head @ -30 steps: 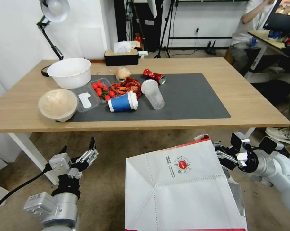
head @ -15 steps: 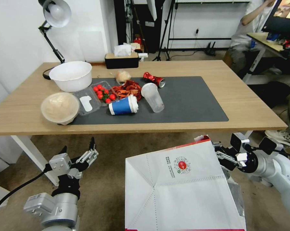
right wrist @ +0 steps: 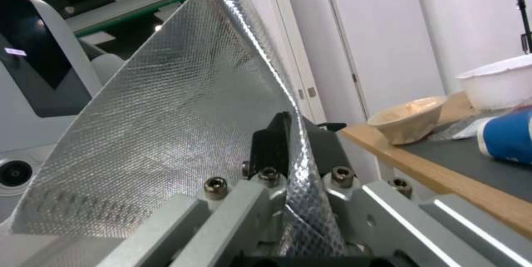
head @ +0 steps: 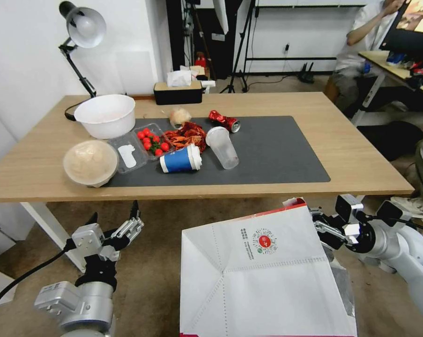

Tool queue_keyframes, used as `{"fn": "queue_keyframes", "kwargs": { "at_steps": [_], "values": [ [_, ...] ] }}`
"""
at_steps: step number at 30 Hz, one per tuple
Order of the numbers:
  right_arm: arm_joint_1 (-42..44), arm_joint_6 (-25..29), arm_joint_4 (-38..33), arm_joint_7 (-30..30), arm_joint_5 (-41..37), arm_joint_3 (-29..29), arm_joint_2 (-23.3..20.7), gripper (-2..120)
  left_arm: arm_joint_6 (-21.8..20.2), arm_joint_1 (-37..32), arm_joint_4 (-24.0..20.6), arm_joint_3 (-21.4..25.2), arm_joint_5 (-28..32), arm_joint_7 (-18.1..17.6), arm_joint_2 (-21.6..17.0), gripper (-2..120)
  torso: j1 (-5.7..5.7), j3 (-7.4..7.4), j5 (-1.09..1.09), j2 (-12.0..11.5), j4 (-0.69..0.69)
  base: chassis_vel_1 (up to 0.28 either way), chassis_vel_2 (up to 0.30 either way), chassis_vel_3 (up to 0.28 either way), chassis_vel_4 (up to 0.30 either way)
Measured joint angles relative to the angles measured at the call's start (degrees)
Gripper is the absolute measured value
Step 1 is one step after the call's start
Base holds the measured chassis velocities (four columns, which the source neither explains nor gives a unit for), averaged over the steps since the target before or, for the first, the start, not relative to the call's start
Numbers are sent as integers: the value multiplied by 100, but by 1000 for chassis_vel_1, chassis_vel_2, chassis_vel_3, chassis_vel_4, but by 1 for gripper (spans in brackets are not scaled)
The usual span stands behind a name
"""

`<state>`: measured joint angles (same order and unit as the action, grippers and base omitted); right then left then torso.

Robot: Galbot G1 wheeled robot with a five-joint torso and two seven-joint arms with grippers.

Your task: Pick up the food delivery bag from the floor and place it on the table.

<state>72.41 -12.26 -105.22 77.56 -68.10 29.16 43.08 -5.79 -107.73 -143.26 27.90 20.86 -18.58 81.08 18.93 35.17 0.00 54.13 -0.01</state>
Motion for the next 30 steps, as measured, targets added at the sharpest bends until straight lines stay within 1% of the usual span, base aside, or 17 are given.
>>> {"fn": "queue_keyframes", "kwargs": {
  "at_steps": [1,4,6,8,10,12,14,16,18,20,23,24,26,28,30],
  "values": [
    [0,0,0,0,0,0,0,0,0,0,0,0,0,0,0,100,0,0,0,0,0,0,0,0,0],
    [7,0,-19,-3,0,0,-18,0,0,3,0,5,2,4,-5,100,48,61,0,109,0,0,0,0,0],
    [8,0,-19,-3,0,0,-21,0,0,4,0,5,2,4,-5,100,56,72,0,128,0,0,0,0,0],
    [17,0,-19,-4,-2,5,-29,0,0,6,0,2,2,6,3,100,93,117,0,211,0,0,0,0,0],
    [20,0,-19,-4,-2,7,-31,0,0,7,0,1,3,7,6,100,103,127,0,230,0,0,0,0,0],
    [34,0,-19,-4,-5,15,-36,0,0,7,0,-3,2,10,7,100,143,178,0,320,0,0,0,0,0],
    [36,0,-19,-4,-5,16,-36,0,0,7,0,-3,2,10,8,100,148,186,0,334,0,0,0,0,0],
    [49,0,-19,-5,-5,19,-36,0,0,6,0,-1,2,17,7,100,189,240,0,431,0,0,0,0,0],
    [50,1,-19,-4,-5,19,-36,0,0,6,0,-1,2,18,6,100,195,248,0,444,0,0,0,0,0],
    [50,4,-12,-4,-5,20,-34,0,-1,5,0,3,3,22,0,100,234,301,0,537,0,0,0,0,0],
    [48,7,-4,-5,-4,17,-29,0,-1,5,0,3,3,22,0,100,253,328,0,583,0,0,0,0,0],
    [47,10,0,-4,0,6,-19,0,1,5,0,3,3,24,2,100,281,362,0,646,0,0,0,0,0],
    [47,10,0,-4,1,5,-18,0,1,5,1,3,3,24,3,100,285,367,0,655,0,0,0,0,0],
    [47,11,1,-4,5,1,-13,0,10,4,10,3,-4,26,7,100,299,386,0,687,0,0,0,0,0],
    [46,12,4,-6,12,-6,-7,0,109,0,50,5,-26,52,11,100,340,435,0,774,0,0,0,0,0]
  ]
}}
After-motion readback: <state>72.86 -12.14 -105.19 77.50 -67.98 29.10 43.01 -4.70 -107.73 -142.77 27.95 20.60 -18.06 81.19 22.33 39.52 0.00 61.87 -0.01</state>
